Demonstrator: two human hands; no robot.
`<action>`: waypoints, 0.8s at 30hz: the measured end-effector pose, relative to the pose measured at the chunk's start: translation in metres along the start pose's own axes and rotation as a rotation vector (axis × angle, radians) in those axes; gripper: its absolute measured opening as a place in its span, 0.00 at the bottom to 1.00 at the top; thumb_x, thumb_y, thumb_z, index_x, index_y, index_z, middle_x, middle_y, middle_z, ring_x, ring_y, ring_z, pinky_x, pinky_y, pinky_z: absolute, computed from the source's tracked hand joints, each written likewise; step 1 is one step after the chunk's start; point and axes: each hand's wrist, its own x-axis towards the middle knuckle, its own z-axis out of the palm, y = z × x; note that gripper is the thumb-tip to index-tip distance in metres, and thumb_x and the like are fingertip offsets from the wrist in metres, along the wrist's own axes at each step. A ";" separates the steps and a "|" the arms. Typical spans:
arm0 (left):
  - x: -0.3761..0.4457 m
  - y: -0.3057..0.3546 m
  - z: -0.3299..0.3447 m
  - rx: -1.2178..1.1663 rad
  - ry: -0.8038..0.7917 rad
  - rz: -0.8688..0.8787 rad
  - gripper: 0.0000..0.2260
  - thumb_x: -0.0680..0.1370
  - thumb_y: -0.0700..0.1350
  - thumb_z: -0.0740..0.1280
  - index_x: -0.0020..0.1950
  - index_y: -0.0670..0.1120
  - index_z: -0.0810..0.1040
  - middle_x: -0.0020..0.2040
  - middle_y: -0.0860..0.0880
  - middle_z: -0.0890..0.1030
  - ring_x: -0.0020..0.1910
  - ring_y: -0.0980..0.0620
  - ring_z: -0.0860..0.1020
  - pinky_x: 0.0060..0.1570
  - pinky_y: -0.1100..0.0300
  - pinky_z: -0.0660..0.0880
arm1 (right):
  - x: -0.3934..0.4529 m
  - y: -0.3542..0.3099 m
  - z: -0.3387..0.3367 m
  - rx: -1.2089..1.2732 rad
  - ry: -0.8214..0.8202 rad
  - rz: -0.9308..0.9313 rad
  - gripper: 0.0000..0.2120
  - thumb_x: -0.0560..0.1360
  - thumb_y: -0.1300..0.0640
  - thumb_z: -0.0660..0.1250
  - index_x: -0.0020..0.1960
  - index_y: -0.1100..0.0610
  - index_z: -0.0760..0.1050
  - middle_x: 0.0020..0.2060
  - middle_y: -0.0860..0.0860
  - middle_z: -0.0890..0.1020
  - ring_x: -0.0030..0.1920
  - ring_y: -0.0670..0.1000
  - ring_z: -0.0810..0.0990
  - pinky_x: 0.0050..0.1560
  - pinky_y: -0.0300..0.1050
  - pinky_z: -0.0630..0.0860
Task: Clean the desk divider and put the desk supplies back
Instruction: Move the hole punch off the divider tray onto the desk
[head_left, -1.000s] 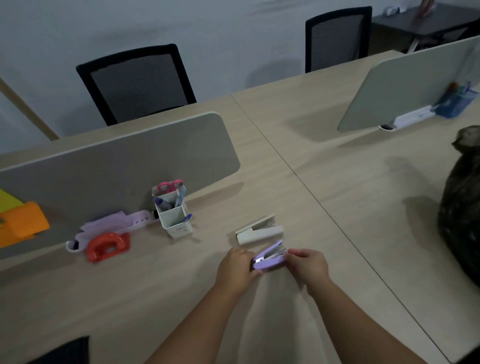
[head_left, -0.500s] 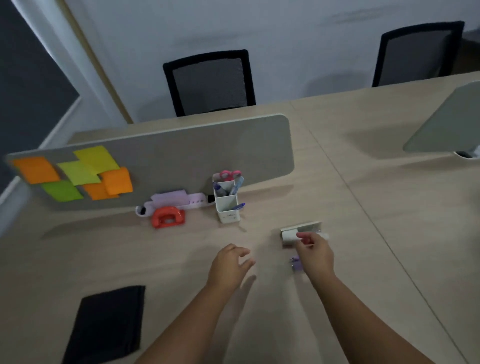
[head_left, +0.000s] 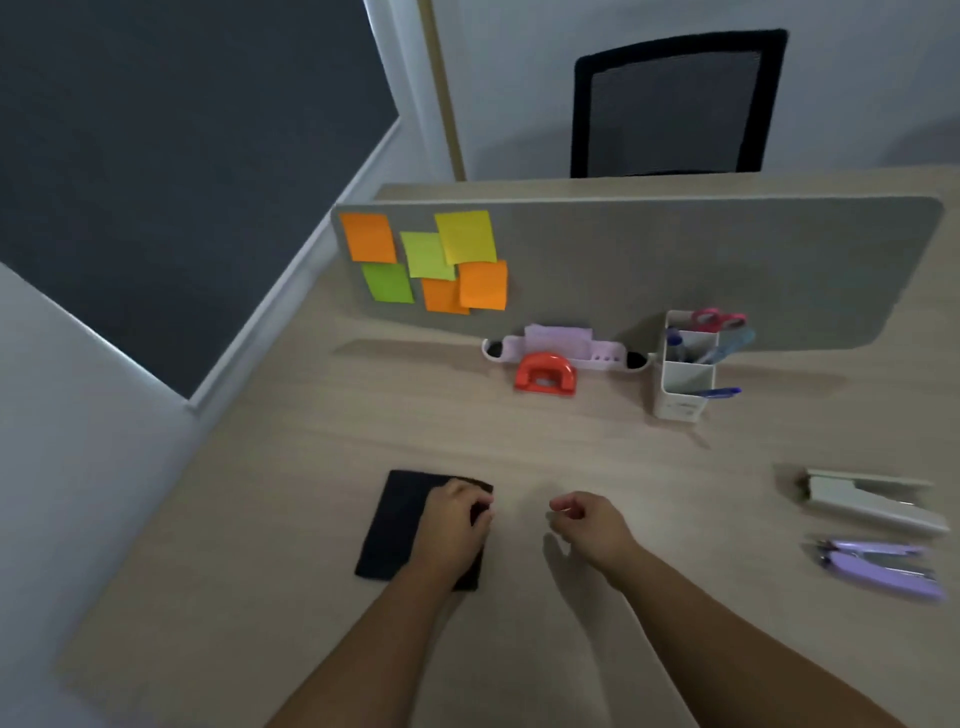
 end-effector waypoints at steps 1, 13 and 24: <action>-0.002 -0.011 -0.003 0.041 0.010 -0.005 0.12 0.78 0.47 0.65 0.60 0.49 0.80 0.63 0.51 0.76 0.63 0.49 0.70 0.62 0.60 0.66 | 0.002 -0.001 0.009 -0.008 -0.013 0.000 0.09 0.71 0.57 0.70 0.51 0.52 0.80 0.42 0.51 0.83 0.47 0.55 0.83 0.51 0.46 0.77; 0.008 -0.075 0.005 0.289 -0.203 0.123 0.30 0.77 0.60 0.31 0.78 0.53 0.43 0.77 0.58 0.37 0.78 0.50 0.41 0.74 0.52 0.40 | 0.041 -0.009 0.028 0.256 0.225 0.143 0.10 0.72 0.61 0.67 0.53 0.56 0.80 0.39 0.55 0.83 0.37 0.53 0.80 0.45 0.46 0.77; 0.031 -0.053 0.002 0.151 -0.191 0.119 0.27 0.80 0.59 0.38 0.78 0.53 0.40 0.76 0.59 0.38 0.77 0.55 0.39 0.74 0.53 0.36 | 0.067 -0.032 0.018 0.360 0.266 0.150 0.09 0.74 0.61 0.67 0.54 0.57 0.80 0.45 0.57 0.83 0.41 0.52 0.80 0.46 0.44 0.76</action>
